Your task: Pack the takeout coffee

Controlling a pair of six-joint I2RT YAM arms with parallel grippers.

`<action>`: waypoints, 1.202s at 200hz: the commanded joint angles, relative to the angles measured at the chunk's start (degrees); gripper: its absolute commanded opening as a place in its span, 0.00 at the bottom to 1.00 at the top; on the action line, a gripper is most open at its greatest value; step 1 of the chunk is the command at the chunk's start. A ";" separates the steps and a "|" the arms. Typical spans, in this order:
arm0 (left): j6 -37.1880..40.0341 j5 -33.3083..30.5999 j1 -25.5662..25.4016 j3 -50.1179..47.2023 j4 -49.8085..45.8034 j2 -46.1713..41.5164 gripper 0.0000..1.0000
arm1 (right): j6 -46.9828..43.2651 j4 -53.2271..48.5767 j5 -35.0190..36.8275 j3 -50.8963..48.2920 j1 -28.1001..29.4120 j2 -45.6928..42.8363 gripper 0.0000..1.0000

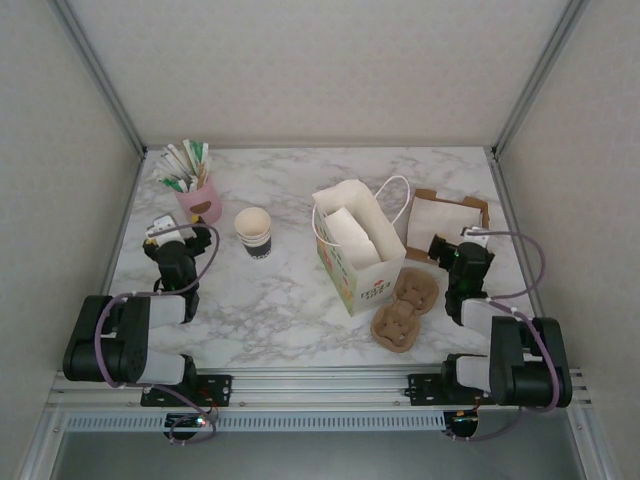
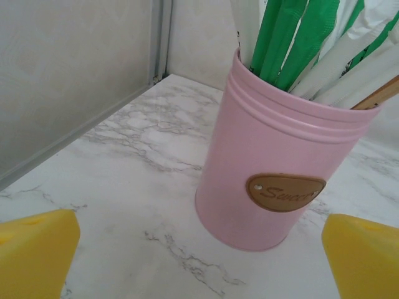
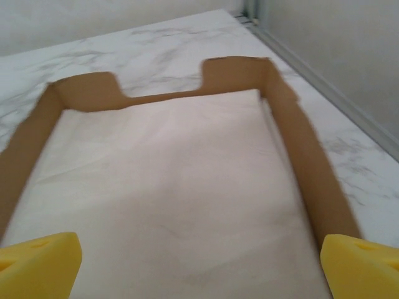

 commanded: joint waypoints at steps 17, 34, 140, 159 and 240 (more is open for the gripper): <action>3.82 4.40 -0.62 -1.82 7.78 2.23 0.99 | -2.96 11.49 -4.83 -0.38 1.72 5.58 0.99; 3.83 4.64 -0.62 -4.47 13.61 3.62 1.00 | -3.66 14.34 -5.74 -0.18 1.98 8.31 0.99; 3.72 9.56 0.84 -2.70 13.56 7.53 1.00 | -5.78 11.31 -7.95 4.60 2.96 14.54 0.99; 3.68 9.74 0.99 -2.64 13.44 7.55 1.00 | -5.66 9.21 -6.27 5.88 3.32 14.88 0.99; 3.71 9.74 1.05 -2.69 13.44 7.51 1.00 | -6.62 8.15 -8.39 6.48 3.46 14.92 0.99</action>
